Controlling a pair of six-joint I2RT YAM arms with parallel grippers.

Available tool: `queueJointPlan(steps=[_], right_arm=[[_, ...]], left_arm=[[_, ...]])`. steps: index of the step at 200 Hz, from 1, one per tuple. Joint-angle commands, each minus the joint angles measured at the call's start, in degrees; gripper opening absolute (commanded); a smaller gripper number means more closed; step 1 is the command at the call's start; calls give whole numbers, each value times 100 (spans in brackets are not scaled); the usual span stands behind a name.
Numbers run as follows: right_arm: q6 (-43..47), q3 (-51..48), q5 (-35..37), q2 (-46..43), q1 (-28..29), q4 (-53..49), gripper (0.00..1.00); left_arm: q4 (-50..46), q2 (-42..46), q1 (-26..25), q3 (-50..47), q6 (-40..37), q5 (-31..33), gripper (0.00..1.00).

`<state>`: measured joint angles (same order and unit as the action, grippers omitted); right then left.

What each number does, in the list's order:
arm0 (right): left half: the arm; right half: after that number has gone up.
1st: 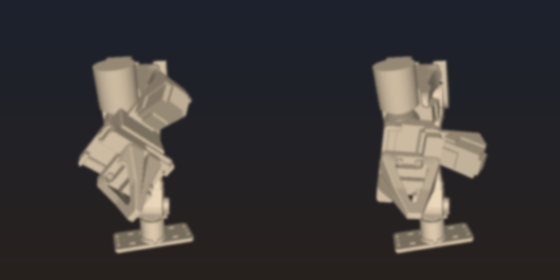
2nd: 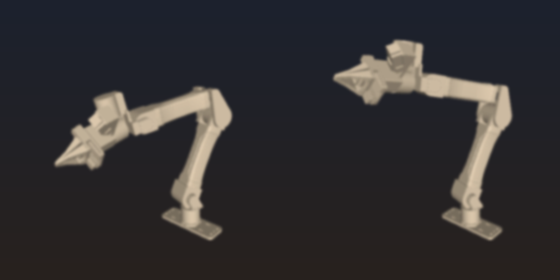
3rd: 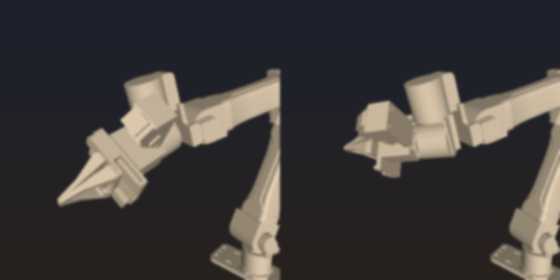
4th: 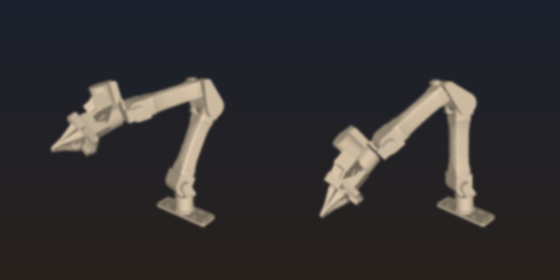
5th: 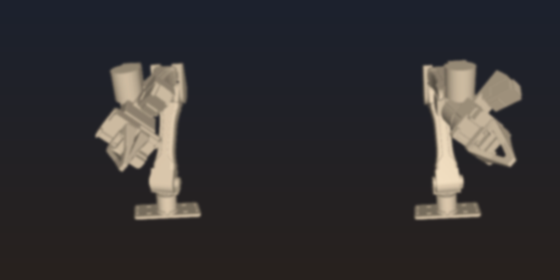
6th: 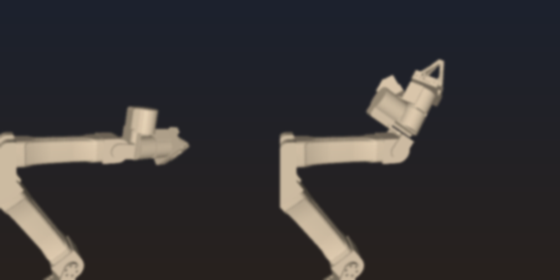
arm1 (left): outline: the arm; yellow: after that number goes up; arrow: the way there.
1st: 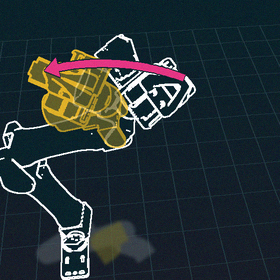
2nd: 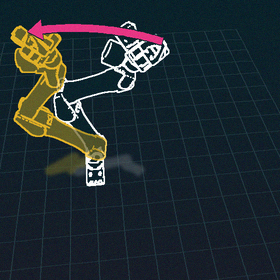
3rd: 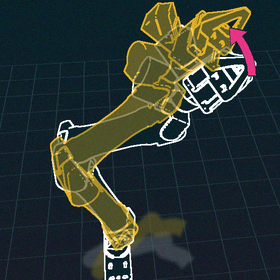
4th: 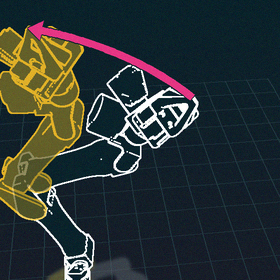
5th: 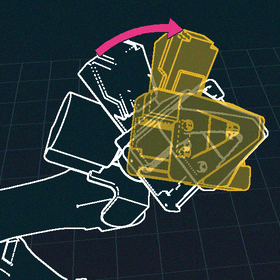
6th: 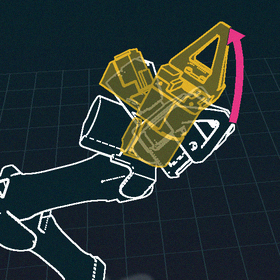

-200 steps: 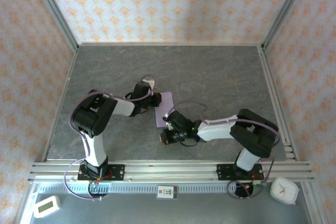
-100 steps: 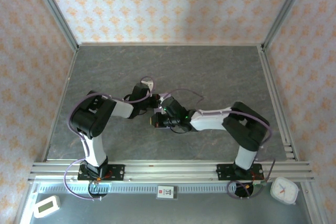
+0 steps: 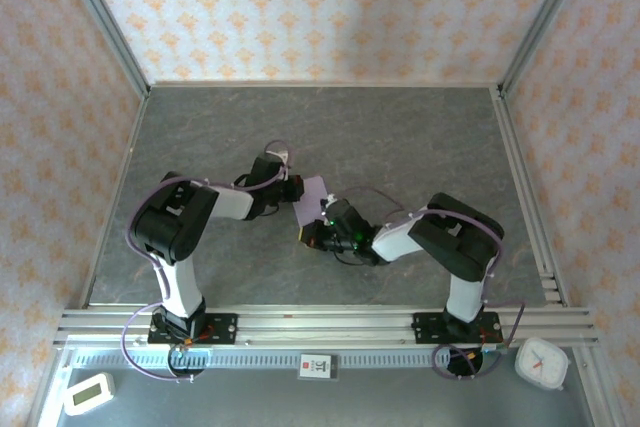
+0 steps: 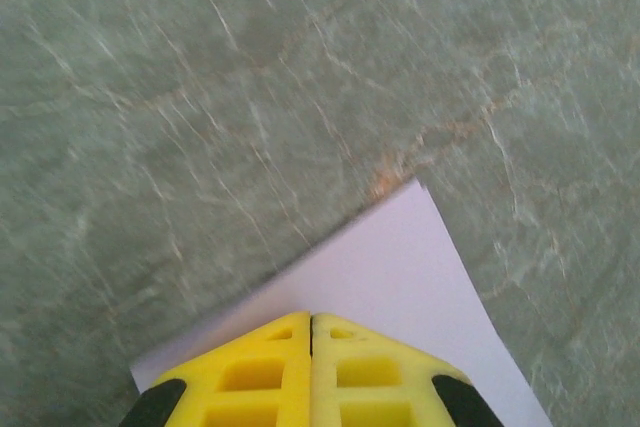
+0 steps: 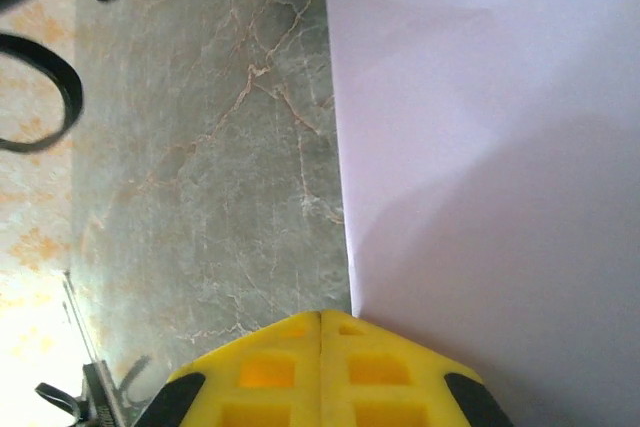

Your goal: Fold a paper plane with a square sheet of paper (pick it up from the middle)

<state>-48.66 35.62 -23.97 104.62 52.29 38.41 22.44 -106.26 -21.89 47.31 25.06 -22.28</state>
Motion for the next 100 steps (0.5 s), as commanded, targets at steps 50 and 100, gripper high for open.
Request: queueJointPlan(steps=[50, 100], right_arm=[[-626, -696, 3, 475, 22, -241, 0], [-627, -682, -47, 448, 18, -176, 0]], left_arm=[[-444, -664, 649, 1018, 14, 29, 0], [376, 791, 273, -73, 685, -457, 0]])
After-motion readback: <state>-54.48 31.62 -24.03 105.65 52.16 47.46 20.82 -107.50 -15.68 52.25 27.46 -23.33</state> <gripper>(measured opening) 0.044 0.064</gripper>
